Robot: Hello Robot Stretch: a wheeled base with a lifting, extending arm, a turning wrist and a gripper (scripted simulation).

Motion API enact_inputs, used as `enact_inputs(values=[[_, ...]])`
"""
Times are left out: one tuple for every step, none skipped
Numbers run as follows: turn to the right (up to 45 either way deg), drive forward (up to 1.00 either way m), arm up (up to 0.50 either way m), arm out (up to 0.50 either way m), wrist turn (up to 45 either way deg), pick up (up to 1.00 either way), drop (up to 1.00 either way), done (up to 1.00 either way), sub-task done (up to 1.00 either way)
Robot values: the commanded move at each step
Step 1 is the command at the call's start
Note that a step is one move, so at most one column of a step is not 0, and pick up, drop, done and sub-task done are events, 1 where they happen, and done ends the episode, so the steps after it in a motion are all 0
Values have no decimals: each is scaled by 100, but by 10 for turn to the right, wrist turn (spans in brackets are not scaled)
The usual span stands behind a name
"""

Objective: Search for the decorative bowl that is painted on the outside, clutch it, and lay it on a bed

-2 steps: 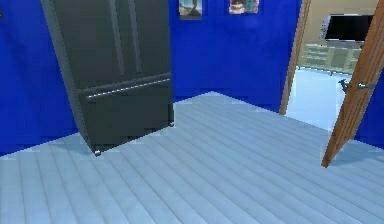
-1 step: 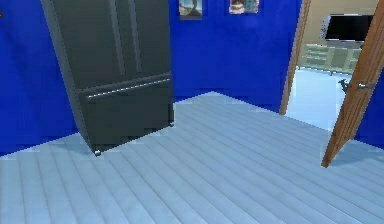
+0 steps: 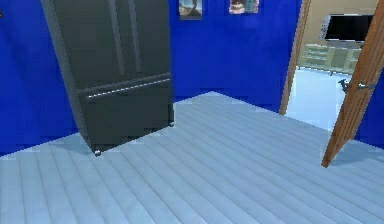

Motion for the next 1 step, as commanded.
enact_inputs(values=[[0,0,0,0,-450,0,0,0,0]])
